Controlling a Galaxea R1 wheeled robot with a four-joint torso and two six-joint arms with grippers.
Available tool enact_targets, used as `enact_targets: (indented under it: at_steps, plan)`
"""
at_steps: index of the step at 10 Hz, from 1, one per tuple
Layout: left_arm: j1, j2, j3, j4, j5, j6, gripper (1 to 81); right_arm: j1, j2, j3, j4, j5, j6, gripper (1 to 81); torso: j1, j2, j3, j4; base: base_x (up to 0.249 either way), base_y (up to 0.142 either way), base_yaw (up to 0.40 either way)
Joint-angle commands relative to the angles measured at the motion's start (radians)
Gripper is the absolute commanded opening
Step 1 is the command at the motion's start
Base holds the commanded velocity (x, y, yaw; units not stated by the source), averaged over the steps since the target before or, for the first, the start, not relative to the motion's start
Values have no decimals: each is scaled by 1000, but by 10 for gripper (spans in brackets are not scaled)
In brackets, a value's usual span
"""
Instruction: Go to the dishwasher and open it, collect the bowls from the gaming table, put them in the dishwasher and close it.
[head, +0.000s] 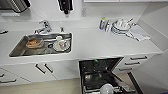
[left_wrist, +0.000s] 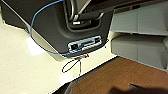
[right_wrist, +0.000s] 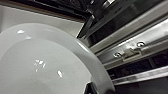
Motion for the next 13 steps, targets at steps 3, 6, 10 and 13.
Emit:
enact_targets:
  at_steps: [3, 6, 10, 13]
  plan:
    - [101, 79, -65, 17, 36, 27, 811, 217, 58, -126, 10, -81, 66, 10, 0, 0, 0, 0, 0, 0, 0]
    - [118, 96, -78, 13, 38, 27, 811, 292, 124, -279, 18, -90, 77, 10, 0, 0, 0, 0, 0, 0, 0]
    - [184, 180, -187, 14, 36, 27, 811, 375, 176, -376, 18, -113, 94, 10, 0, 0, 0, 0, 0, 0, 0]
    - [186, 253, -305, 16, 36, 28, 811, 385, 176, -373, 24, -116, 103, 811, 0, 0, 0, 0, 0, 0, 0]
